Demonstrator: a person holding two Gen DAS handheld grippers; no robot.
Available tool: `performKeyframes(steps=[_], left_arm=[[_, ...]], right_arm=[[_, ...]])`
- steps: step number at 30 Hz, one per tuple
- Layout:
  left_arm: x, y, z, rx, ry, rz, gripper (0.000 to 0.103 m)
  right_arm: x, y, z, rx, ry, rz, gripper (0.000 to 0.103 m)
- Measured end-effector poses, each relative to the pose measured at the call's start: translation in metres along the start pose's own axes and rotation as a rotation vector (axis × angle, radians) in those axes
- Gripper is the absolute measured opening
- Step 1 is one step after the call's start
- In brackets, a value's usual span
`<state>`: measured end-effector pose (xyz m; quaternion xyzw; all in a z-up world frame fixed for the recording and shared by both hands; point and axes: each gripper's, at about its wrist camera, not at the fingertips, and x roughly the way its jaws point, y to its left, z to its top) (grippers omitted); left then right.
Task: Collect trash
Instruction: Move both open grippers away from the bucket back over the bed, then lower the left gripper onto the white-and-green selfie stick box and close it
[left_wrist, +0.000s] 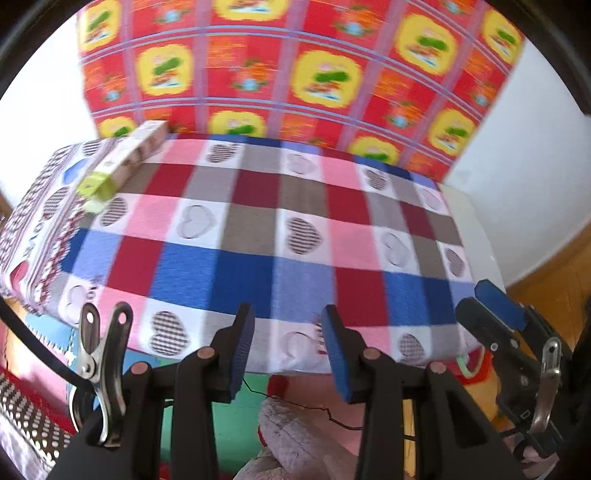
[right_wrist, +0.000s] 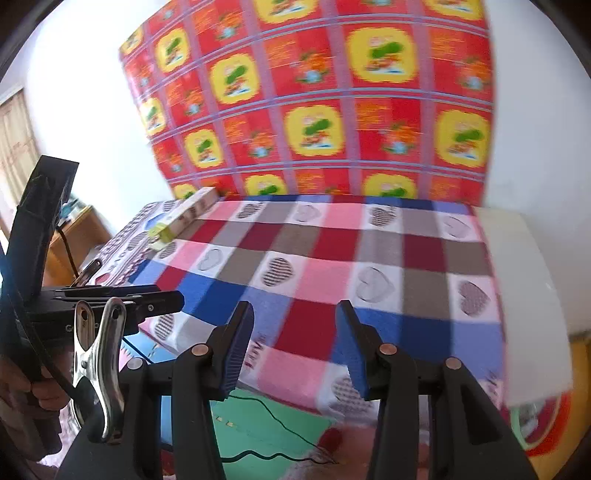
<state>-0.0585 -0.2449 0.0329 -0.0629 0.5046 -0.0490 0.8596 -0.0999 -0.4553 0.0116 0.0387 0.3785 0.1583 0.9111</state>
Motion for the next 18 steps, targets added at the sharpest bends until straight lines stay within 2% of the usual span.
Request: performKeyframes(steps=[7,14,18], left_arm=[[0.002,0.047,0.016,-0.082,-0.02,0.067,0.039],[0.014,0.096,0.045,-0.145,-0.033,0.133,0.039],[0.024,0.118,0.065,-0.168,-0.037,0.147,0.039]], right_arm=[[0.041,0.031,0.025,-0.041,0.024,0.097,0.047],[0.078,0.052,0.048,-0.085,0.038,0.138,0.047],[0.101,0.056,0.061,-0.081,0.051,0.157,0.047]])
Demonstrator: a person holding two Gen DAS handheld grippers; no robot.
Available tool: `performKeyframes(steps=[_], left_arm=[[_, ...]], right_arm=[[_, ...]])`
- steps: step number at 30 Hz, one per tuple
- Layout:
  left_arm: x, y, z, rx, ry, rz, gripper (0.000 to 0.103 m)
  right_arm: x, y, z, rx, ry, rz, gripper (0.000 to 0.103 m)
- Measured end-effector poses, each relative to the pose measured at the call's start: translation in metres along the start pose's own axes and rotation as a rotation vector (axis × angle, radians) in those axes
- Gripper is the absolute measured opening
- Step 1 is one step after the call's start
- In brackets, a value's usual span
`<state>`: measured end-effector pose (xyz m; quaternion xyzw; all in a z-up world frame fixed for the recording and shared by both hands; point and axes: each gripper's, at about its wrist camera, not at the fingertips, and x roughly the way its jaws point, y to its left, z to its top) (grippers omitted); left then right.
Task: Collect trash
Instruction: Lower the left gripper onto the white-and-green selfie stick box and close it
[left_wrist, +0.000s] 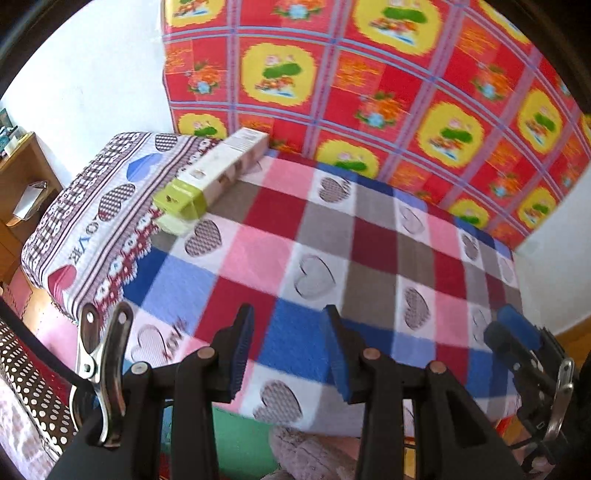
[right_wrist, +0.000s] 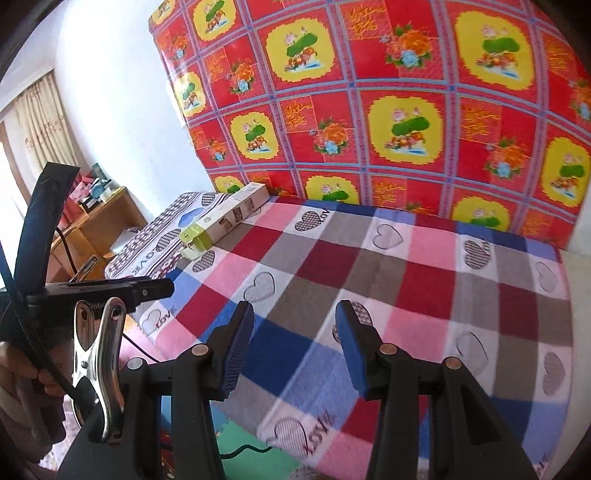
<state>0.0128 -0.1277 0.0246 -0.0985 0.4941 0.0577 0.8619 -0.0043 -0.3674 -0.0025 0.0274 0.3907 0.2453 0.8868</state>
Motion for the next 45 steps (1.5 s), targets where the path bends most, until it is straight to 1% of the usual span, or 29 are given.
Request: performKeyframes(steps=[6,12,17,23,25,27,28,30,33,36,41,45], left_arm=[[0.023,0.021,0.034,-0.004,0.009,0.034,0.039],[0.045,0.043,0.064,0.015,0.013,0.065,0.039],[0.065,0.065,0.084,0.009,0.047,0.082,0.04],[0.092,0.086,0.105,0.018,0.084,0.059,0.056],[0.101,0.091,0.113,0.031,0.098,0.038,0.057],[0.11,0.095,0.121,0.064,0.112,0.016,0.061],[0.114,0.097,0.124,0.084,0.117,0.013,0.062],[0.123,0.102,0.131,0.123,0.127,0.01,0.069],[0.14,0.11,0.139,0.17,0.161,-0.005,0.074],[0.154,0.117,0.143,0.211,0.186,-0.019,0.085],[0.17,0.122,0.143,0.276,0.227,-0.059,0.086],[0.18,0.125,0.143,0.284,0.247,-0.097,0.085]], right_arm=[[0.034,-0.003,0.025,0.006,0.012,0.02,0.047],[0.068,0.002,0.046,0.008,0.028,0.05,0.047],[0.087,0.011,0.059,0.003,0.048,0.062,0.047],[0.104,0.023,0.068,0.027,0.064,0.044,0.047],[0.109,0.026,0.07,0.043,0.068,0.022,0.047],[0.113,0.029,0.072,0.075,0.068,-0.008,0.047],[0.113,0.031,0.072,0.086,0.066,-0.018,0.047],[0.115,0.036,0.074,0.101,0.063,-0.046,0.047],[0.117,0.044,0.076,0.12,0.05,-0.088,0.047],[0.124,0.049,0.076,0.162,0.05,-0.111,0.047],[0.138,0.059,0.076,0.202,0.064,-0.136,0.047],[0.148,0.069,0.08,0.201,0.072,-0.144,0.047]])
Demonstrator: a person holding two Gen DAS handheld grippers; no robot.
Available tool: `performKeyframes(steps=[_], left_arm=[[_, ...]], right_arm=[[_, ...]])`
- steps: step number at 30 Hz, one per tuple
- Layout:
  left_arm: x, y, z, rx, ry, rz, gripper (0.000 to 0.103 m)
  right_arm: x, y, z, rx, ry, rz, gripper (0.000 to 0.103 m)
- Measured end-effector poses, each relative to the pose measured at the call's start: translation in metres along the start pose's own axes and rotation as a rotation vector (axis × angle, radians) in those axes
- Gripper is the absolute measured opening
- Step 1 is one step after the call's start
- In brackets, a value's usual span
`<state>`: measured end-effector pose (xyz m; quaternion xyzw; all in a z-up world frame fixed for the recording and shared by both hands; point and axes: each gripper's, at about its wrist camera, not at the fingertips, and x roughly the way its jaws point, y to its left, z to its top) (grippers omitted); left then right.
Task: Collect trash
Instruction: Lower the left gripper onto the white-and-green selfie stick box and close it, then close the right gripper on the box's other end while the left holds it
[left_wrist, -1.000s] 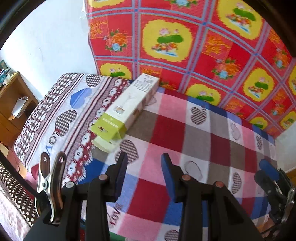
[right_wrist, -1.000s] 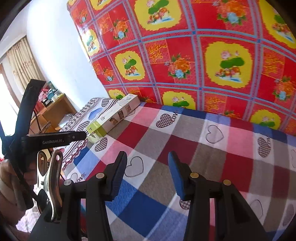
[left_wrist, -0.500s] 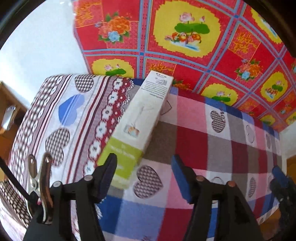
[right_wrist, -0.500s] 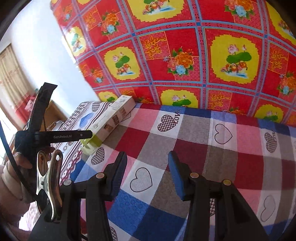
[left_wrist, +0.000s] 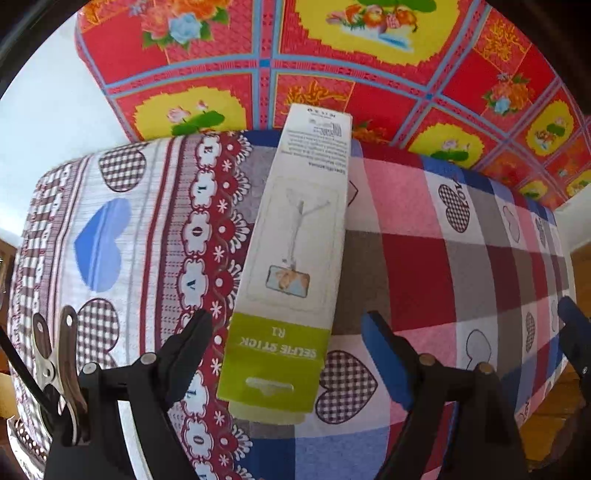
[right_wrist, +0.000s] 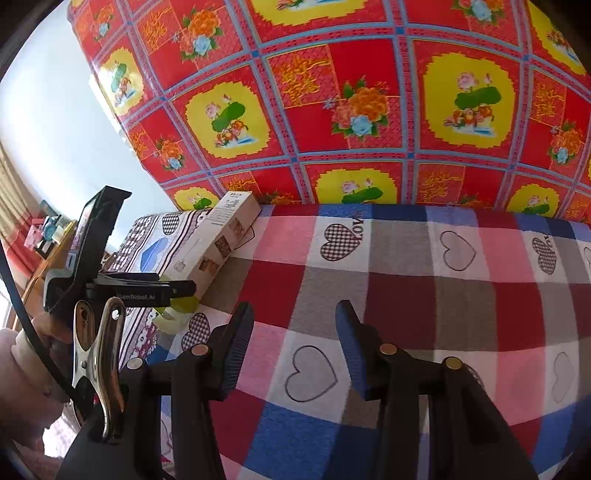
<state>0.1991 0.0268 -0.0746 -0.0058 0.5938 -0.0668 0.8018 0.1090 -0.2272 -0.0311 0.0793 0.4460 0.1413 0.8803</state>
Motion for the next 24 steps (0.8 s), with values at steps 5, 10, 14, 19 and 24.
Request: performKeyframes(steps=[5,10,14,19,24], left_arm=[[0.012,0.007,0.003,-0.008,0.032,-0.012,0.071],[0.015,0.012,0.002,-0.027,0.042,-0.025,0.061],[0.012,0.003,-0.002,0.054,0.024,-0.043,0.059],[0.004,-0.012,-0.018,0.189,0.037,-0.099,0.059],[-0.001,-0.027,-0.039,0.325,0.062,-0.157,0.059]], right_arm=[[0.013,0.014,0.005,-0.011,0.018,0.0,0.047],[0.025,0.025,0.014,-0.029,0.036,0.0,0.047],[0.036,0.027,0.022,-0.026,0.058,0.012,0.047],[0.047,0.03,0.033,-0.039,0.079,0.016,0.047],[0.056,0.032,0.042,-0.071,0.091,0.009,0.047]])
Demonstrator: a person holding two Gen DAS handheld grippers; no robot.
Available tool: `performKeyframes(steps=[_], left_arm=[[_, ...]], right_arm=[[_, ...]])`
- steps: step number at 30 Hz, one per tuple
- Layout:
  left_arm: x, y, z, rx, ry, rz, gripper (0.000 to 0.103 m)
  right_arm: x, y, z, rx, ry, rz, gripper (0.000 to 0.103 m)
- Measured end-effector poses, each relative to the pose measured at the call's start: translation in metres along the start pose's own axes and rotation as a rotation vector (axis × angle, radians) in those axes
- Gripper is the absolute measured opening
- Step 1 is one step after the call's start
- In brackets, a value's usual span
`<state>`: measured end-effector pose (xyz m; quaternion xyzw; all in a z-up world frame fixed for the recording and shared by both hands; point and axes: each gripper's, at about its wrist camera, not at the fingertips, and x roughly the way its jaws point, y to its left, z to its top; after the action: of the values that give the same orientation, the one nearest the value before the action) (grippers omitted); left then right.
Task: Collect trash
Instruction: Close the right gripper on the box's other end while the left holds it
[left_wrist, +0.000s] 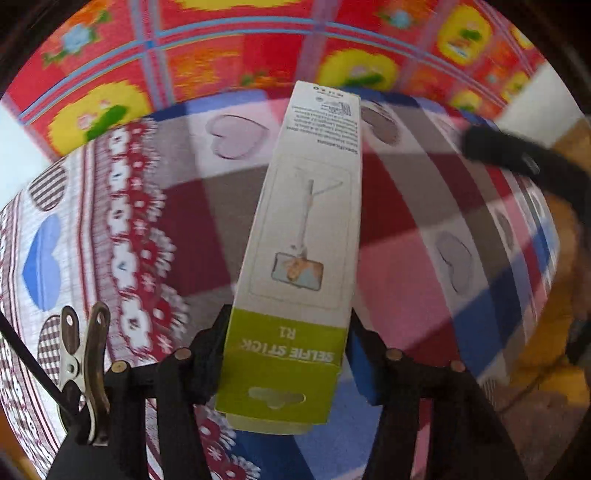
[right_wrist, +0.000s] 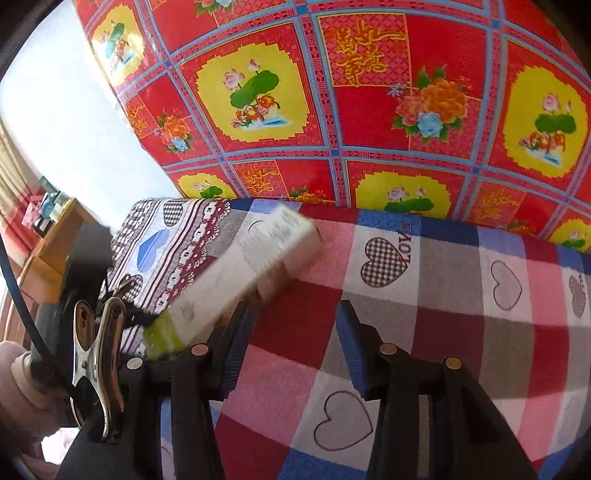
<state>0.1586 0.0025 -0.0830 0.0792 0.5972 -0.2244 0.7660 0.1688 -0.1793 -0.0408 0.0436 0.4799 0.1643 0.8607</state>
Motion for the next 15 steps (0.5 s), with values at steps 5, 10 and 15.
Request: performKeyframes(steps=[5,10,15], left_arm=[[-0.004,-0.016,-0.009,0.058,0.0,-0.035,0.059],[0.0,-0.04,-0.014,0.139,0.001,-0.02,0.059],[0.01,-0.043,-0.013,0.175,-0.001,-0.022,0.059]], right_arm=[[0.013,-0.008,0.005,0.027,0.02,-0.007,0.053],[0.029,-0.019,0.007,0.083,0.055,-0.011,0.068],[0.046,-0.023,0.01,0.102,0.102,-0.054,0.074]])
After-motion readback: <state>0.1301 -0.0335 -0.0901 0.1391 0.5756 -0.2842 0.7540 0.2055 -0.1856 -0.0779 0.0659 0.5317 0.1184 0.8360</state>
